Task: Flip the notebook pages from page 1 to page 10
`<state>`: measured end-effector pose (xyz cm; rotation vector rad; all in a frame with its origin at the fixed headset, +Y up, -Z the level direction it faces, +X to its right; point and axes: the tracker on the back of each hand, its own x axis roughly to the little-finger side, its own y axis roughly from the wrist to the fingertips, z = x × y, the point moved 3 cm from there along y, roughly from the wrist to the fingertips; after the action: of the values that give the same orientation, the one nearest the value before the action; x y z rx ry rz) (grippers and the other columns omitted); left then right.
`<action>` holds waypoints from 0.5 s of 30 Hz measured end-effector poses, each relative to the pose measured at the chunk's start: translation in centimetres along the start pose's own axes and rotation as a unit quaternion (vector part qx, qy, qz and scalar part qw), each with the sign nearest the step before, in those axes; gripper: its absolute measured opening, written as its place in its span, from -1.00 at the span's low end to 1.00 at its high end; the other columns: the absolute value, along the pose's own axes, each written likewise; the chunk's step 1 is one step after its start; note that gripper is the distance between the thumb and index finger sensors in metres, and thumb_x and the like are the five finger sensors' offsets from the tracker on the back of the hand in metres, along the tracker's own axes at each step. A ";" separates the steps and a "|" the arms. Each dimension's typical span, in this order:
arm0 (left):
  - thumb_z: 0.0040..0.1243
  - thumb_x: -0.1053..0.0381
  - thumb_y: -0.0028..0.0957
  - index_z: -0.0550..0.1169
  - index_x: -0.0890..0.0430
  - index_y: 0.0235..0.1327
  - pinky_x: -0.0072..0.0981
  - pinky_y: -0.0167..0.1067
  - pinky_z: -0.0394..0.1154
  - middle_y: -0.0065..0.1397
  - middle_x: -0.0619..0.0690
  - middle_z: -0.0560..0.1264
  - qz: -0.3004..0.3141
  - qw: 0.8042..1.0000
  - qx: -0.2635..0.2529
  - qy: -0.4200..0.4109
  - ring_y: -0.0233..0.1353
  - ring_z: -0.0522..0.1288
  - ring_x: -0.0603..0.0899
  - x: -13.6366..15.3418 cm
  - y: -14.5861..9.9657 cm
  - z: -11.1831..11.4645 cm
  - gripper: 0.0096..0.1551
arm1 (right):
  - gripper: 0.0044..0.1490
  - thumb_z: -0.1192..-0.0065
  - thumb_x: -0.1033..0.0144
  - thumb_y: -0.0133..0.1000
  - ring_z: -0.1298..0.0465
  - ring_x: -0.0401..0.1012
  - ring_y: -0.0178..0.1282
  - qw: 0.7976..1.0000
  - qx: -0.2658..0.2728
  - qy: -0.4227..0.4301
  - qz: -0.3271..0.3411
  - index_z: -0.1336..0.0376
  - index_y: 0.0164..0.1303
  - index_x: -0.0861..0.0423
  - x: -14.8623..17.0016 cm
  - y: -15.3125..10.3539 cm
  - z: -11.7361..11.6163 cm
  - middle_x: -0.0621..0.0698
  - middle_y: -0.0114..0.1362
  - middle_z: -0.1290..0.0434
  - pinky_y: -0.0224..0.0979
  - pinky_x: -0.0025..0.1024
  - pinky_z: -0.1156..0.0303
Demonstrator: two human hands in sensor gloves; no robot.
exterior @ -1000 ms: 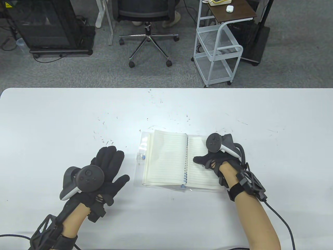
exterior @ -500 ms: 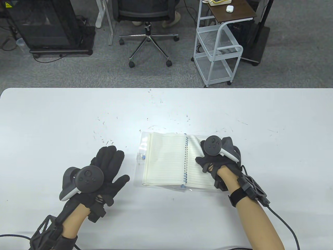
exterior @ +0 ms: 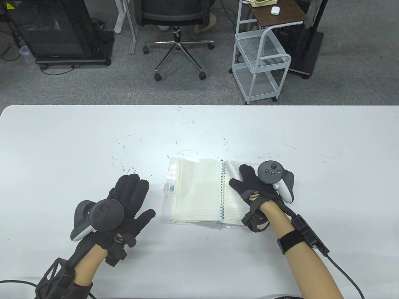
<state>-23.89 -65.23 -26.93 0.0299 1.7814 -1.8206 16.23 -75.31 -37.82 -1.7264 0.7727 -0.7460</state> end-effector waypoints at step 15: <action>-0.01 -0.48 -0.01 0.12 0.00 0.65 0.48 0.47 0.01 0.72 0.12 -0.07 -0.004 1.000 0.000 -0.001 0.74 -0.14 0.44 -0.1 -0.1 -0.1 0.04 | 0.05 -0.30 0.07 0.09 -0.49 0.24 0.25 0.962 0.118 0.241 -0.056 0.18 0.33 0.47 2.1 -2.8 4.1 0.60 0.42 0.03 0.13 -0.04 -0.56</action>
<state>-23.87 -65.15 -26.80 0.0212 1.7826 -1.8270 21.16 -74.00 -35.91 -1.3945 0.8730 -1.3113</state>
